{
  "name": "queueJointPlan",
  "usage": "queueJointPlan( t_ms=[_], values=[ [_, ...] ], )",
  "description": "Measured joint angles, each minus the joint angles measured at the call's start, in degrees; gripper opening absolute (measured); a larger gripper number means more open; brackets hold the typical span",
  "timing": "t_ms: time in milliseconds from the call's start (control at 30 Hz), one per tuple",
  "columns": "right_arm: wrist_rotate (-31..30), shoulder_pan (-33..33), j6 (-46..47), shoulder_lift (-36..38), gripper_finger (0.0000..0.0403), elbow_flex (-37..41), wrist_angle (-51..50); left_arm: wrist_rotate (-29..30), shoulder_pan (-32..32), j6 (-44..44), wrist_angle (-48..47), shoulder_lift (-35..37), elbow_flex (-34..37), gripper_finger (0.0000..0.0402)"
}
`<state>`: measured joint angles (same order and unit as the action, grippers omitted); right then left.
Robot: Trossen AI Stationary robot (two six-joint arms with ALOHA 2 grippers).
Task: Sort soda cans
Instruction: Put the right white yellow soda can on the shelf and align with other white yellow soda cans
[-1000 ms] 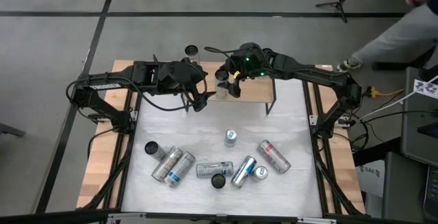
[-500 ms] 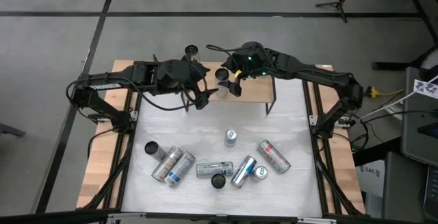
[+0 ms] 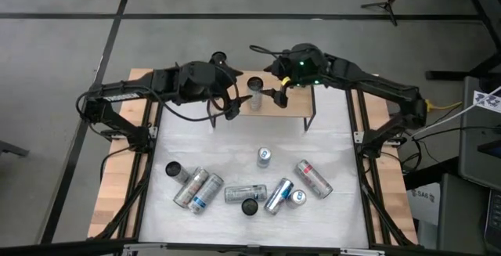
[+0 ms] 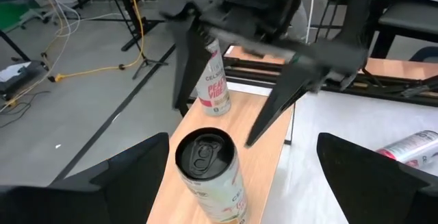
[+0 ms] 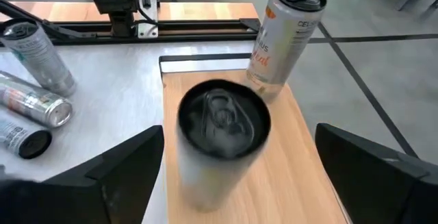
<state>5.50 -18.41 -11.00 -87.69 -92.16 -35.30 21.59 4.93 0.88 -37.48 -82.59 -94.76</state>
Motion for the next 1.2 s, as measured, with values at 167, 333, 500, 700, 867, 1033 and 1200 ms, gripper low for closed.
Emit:
queueJointPlan(
  t_ms=[167, 333, 500, 700, 867, 1033, 1200],
  values=[
    [0.0, 0.0, 0.0, 3.7, 0.0376, 0.0, -4.5, -0.2, 1.2, -0.4, 2.0, -2.1, 0.0, 0.0366],
    [0.0, 0.0, 0.0, 8.5, 0.0376, 0.0, -8.1, -0.1, 2.1, -4.9, 5.0, -5.7, 0.0, 0.0366],
    [0.0, 0.0, 0.0, 12.3, 0.0376, -0.1, -11.6, 1.1, 3.7, -6.6, 6.9, -8.8, 0.0, 0.0366],
    [0.1, 0.0, 0.0, 14.7, 0.0376, -0.1, -15.8, 1.4, 5.8, -5.6, 6.6, -11.2, 0.0, 0.0366],
    [0.0, 0.0, 0.0, 15.0, 0.0376, -0.1, -18.8, 1.5, 6.3, -4.2, 6.0, -11.8, 0.0, 0.0366],
    [0.0, 0.0, 0.0, 15.0, 0.0376, -0.1, -20.1, 1.5, 6.3, -1.0, 5.0, -11.8, 0.0, 0.0366],
    [0.1, 0.0, 0.0, 15.0, 0.0376, -0.1, -20.2, 1.5, 6.3, 2.0, 1.8, -11.7, 0.0, 0.0366]
  ],
)
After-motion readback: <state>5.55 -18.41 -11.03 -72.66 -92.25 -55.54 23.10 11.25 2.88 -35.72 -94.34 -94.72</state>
